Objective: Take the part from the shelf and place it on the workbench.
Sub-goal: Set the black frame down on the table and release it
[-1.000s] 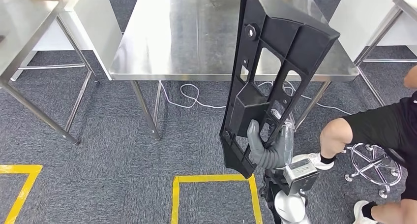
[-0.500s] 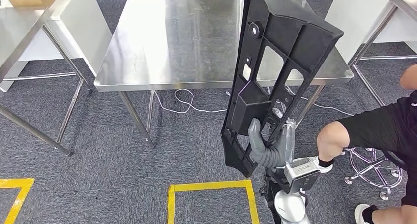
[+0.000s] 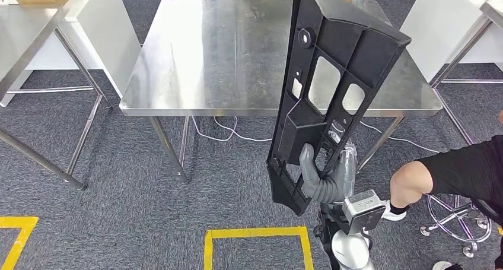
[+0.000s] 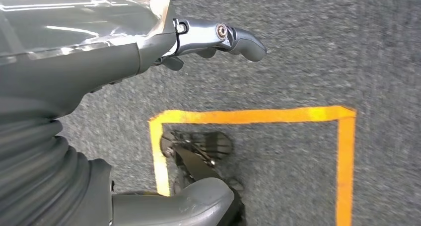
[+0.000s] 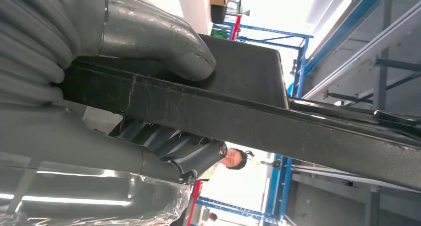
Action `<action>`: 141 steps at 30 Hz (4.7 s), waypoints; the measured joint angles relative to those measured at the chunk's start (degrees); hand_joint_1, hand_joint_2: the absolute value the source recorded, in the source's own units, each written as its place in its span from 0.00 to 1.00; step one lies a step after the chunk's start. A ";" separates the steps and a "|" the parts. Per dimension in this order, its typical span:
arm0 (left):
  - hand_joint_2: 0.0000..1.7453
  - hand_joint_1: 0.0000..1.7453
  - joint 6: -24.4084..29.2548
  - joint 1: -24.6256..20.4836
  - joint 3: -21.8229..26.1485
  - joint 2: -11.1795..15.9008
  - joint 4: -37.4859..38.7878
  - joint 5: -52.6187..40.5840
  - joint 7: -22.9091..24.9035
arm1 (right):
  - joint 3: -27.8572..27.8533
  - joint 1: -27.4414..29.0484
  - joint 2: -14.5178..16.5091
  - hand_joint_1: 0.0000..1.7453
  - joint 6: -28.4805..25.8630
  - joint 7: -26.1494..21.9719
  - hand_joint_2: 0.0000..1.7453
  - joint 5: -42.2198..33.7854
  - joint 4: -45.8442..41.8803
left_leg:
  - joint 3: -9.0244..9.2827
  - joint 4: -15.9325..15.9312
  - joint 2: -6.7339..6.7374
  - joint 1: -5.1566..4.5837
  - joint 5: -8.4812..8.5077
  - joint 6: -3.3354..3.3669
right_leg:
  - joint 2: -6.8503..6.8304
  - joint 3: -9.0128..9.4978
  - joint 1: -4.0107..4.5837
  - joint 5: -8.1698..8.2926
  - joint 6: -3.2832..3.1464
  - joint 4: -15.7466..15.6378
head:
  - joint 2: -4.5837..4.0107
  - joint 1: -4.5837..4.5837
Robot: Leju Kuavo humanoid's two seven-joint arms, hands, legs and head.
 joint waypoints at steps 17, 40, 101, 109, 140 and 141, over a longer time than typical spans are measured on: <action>1.00 0.00 -0.02 0.06 0.39 0.31 -0.02 -0.36 -0.03 | -0.28 -0.23 0.78 1.00 0.90 0.07 1.00 0.32 -0.01 | -7.15 1.87 0.87 -0.35 4.46 -0.92 | 0.32 7.93 -0.08 -4.18 -3.38 -3.34 | 0.00 -0.05; 1.00 0.00 -0.01 0.01 1.79 0.17 -0.07 0.04 0.09 | 0.67 0.56 0.84 1.00 1.83 -0.70 1.00 0.84 0.01 | -6.35 13.92 0.60 0.43 -6.01 -2.86 | 0.07 4.40 -0.80 -0.78 -4.09 -3.19 | 0.01 -0.07; 1.00 0.00 -2.82 -3.59 3.30 0.17 -0.26 -6.01 3.61 | 29.33 -49.50 8.86 1.00 -2.36 30.18 1.00 67.20 68.21 | -6.04 1.01 0.37 -0.49 4.28 -1.43 | 0.33 4.96 0.37 -1.86 -2.65 -3.15 | 0.00 0.16; 1.00 0.00 -2.72 -3.41 4.32 0.26 -0.26 -5.77 4.46 | 30.01 -52.91 7.71 1.00 2.02 37.06 1.00 68.01 79.45 | -6.06 1.03 0.35 -0.38 4.29 -1.43 | 0.25 4.90 0.21 -1.84 -2.64 -3.15 | 0.00 0.14; 0.00 0.00 2.15 -3.11 10.15 -0.37 -0.15 -4.25 6.50 | 27.92 -56.81 11.65 0.00 0.85 35.27 0.00 68.18 87.46 | -6.05 1.02 0.49 -0.17 4.29 -1.44 | 0.35 4.92 0.24 -1.84 -2.65 -3.14 | 0.01 0.15; 0.00 0.00 2.31 -3.14 10.40 -0.41 -0.15 -4.32 6.51 | 26.69 -56.82 12.26 0.00 -1.44 33.25 0.00 66.03 87.11 | -6.05 1.02 0.50 -0.16 4.29 -1.44 | 0.35 4.92 0.24 -1.84 -2.65 -3.14 | 0.00 0.14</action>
